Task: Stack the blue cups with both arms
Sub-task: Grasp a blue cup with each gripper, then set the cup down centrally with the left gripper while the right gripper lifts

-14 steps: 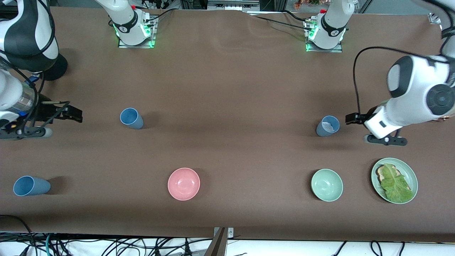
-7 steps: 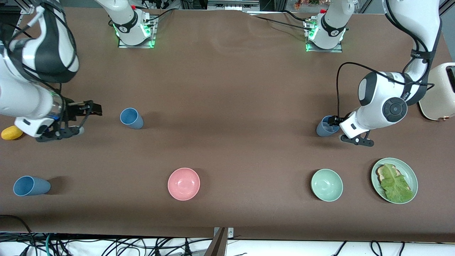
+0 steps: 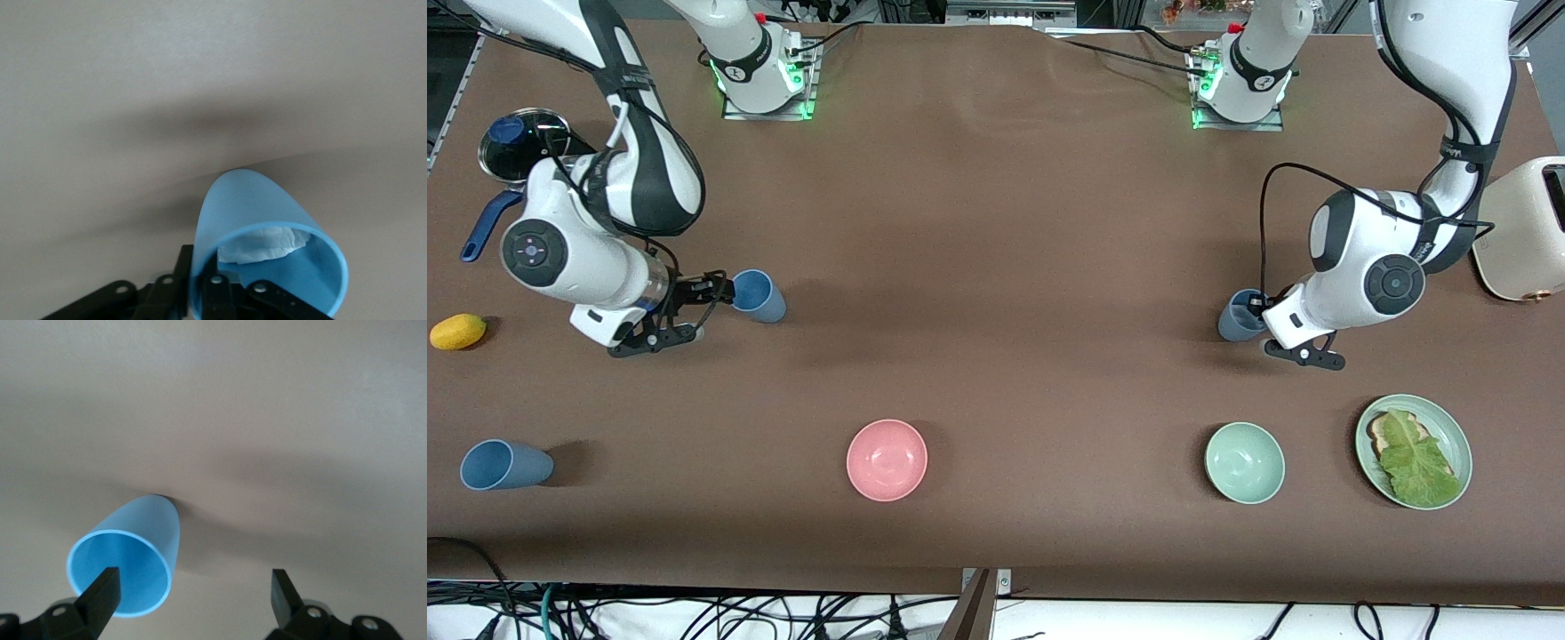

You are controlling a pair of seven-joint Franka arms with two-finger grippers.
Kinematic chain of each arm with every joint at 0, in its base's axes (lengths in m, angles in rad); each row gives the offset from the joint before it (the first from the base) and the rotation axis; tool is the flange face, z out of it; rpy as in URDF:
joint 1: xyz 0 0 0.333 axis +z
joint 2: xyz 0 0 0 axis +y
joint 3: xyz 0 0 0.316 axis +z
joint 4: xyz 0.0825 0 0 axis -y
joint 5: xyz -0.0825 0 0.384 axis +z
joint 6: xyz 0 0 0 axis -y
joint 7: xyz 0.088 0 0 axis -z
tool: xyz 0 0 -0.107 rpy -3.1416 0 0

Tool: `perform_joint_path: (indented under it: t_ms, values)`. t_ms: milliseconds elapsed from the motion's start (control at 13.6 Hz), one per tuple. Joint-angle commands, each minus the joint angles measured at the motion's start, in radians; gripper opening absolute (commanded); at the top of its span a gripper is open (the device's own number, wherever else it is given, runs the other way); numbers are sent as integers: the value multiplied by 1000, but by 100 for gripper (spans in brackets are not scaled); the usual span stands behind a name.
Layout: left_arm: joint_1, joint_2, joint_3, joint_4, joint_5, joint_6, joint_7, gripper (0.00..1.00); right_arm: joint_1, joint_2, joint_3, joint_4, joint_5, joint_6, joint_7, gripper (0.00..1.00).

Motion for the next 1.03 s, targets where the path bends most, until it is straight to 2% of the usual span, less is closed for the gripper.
perform_joint_path:
  t_ms: [0,221,442,589,663,958]
  values:
    - [-13,-22,-33,44,3,-63,-2,0,-3,-5,4,-30,11,49,-14,100]
    - [-22,-20,-135,160,2,-197,-104,0,-3,24,4,-33,11,66,-9,100]
    - [-41,9,-261,219,-12,-213,-333,0,-3,35,4,-80,11,122,-2,99]
    - [-76,56,-301,273,-98,-203,-424,0,-3,35,4,-85,11,127,8,92]
    - [-119,88,-301,308,-119,-188,-449,0,-3,37,4,-87,11,127,12,80]
    - [-246,250,-301,405,-121,-82,-562,0,-3,44,15,-87,12,123,15,20]
